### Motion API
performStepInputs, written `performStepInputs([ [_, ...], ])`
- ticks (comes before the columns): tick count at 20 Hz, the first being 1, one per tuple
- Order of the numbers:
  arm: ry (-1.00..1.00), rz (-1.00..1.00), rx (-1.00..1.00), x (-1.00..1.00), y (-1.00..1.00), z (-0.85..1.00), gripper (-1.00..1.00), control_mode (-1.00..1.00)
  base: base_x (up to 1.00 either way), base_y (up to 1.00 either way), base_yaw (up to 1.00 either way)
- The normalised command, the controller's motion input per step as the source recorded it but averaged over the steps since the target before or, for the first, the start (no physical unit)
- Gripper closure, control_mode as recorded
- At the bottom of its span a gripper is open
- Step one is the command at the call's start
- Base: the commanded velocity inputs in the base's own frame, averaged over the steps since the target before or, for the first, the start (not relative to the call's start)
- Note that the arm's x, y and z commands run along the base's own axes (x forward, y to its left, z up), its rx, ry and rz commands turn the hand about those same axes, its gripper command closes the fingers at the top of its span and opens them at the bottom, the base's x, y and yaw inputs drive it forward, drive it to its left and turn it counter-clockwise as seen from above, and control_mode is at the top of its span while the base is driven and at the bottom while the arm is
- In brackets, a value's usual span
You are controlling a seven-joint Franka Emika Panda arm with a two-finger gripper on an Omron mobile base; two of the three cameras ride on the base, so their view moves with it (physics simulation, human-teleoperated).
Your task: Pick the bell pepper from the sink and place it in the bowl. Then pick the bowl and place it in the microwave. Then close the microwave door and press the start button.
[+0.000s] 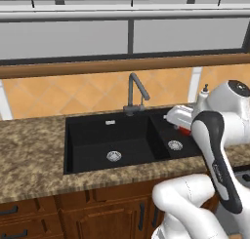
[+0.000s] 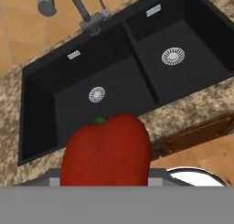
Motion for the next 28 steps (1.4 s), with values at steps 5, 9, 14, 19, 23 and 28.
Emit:
performStepInputs([
  [5, 0.0, 0.0, 0.0, -0.06, -1.0, 0.11, 1.0, -1.0, 0.0, 0.0, 0.0],
  [9, 0.0, -0.05, -0.06, -0.01, -0.77, -0.43, 1.0, -1.0, 0.0, 0.0, 0.0],
  [14, 0.0, -0.01, -0.02, 0.0, -0.92, -0.11, 1.0, -1.0, 0.0, 0.0, 0.0],
  [19, 0.06, -0.02, -0.1, 0.14, -0.94, 0.14, 1.0, -1.0, 0.0, 0.0, 0.0],
  [23, 0.21, -0.09, -0.06, 0.4, -0.88, 0.2, 1.0, -1.0, 0.0, 0.0, 0.0],
  [28, 0.16, -0.16, -0.03, 0.5, -0.86, -0.01, 1.0, -1.0, 0.0, 0.0, 0.0],
])
